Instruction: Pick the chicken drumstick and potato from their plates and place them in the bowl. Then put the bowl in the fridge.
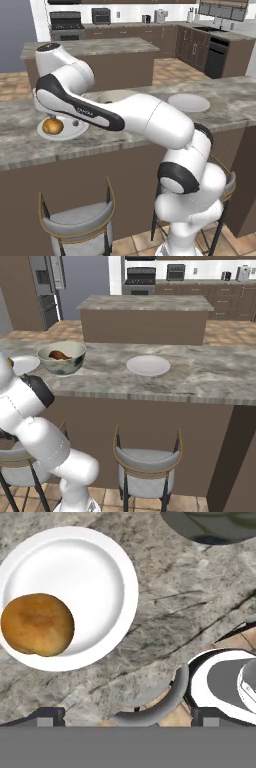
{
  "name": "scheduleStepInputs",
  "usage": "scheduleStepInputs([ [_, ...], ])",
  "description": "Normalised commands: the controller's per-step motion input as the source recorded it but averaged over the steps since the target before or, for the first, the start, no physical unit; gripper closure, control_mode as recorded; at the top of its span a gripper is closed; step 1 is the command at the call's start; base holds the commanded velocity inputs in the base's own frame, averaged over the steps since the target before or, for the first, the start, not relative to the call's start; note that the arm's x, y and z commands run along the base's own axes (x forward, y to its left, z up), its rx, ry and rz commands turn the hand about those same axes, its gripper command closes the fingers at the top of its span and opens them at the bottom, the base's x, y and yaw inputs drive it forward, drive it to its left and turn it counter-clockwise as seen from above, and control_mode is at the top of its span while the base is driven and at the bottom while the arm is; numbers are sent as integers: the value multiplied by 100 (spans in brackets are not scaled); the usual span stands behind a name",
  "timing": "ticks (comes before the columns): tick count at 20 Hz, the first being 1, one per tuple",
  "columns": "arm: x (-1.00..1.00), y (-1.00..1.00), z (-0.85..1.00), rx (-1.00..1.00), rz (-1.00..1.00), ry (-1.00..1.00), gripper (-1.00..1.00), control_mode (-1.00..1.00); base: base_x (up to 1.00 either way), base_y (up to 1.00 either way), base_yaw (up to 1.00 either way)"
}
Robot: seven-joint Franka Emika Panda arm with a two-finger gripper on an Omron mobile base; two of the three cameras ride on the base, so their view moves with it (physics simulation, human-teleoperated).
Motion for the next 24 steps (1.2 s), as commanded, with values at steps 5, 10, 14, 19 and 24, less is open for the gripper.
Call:
scheduleStepInputs([
  [5, 30, 24, -6, 1, -30, 9, -100, -100, 0, 0, 0],
  [10, 34, 10, -3, 0, -18, 12, -100, -100, 0, 0, 0],
  [14, 29, 2, -3, 4, -1, 7, -100, -100, 0, 0, 0],
  [19, 22, 16, -7, 5, 3, 1, -100, -100, 0, 0, 0],
  [24, 10, 21, -10, 5, 16, 0, -100, -100, 0, 0, 0],
])
